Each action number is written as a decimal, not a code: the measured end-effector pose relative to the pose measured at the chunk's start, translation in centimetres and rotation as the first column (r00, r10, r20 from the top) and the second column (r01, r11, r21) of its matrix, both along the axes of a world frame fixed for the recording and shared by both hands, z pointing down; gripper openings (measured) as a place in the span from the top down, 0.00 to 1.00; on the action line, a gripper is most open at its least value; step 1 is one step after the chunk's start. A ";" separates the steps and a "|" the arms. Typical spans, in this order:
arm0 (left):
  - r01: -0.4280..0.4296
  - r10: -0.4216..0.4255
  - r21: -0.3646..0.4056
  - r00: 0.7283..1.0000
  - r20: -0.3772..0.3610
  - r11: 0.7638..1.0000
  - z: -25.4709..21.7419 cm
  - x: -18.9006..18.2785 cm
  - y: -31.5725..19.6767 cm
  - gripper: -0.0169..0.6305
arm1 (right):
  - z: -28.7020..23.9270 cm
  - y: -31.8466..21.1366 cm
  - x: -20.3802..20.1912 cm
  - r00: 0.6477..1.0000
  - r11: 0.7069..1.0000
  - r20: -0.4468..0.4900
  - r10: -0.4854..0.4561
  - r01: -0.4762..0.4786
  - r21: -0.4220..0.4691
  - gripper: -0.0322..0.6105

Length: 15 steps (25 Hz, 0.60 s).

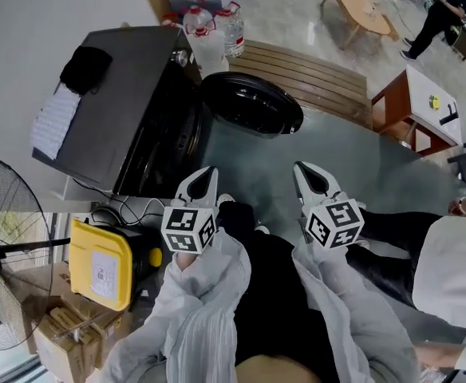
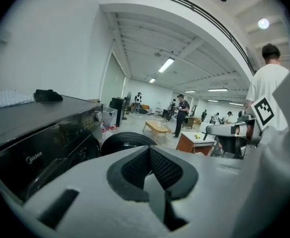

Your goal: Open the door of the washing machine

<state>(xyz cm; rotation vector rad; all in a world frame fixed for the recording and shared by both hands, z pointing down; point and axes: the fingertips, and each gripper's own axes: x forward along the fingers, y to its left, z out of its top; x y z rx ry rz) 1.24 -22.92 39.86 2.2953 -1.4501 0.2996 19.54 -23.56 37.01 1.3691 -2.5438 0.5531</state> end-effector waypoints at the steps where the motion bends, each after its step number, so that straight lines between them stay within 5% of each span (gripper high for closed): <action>1: 0.003 -0.003 -0.002 1.000 -0.002 1.000 0.0 -0.1 0.0 0.97 | -0.1 -0.2 -0.1 1.000 1.000 -0.002 -0.002 0.002 -0.001 0.94; 15: 0.020 -0.019 0.008 1.000 -0.017 1.000 -0.3 -0.1 -0.8 0.98 | 0.1 -1.0 -0.4 1.000 1.000 0.003 0.004 -0.004 -0.024 0.94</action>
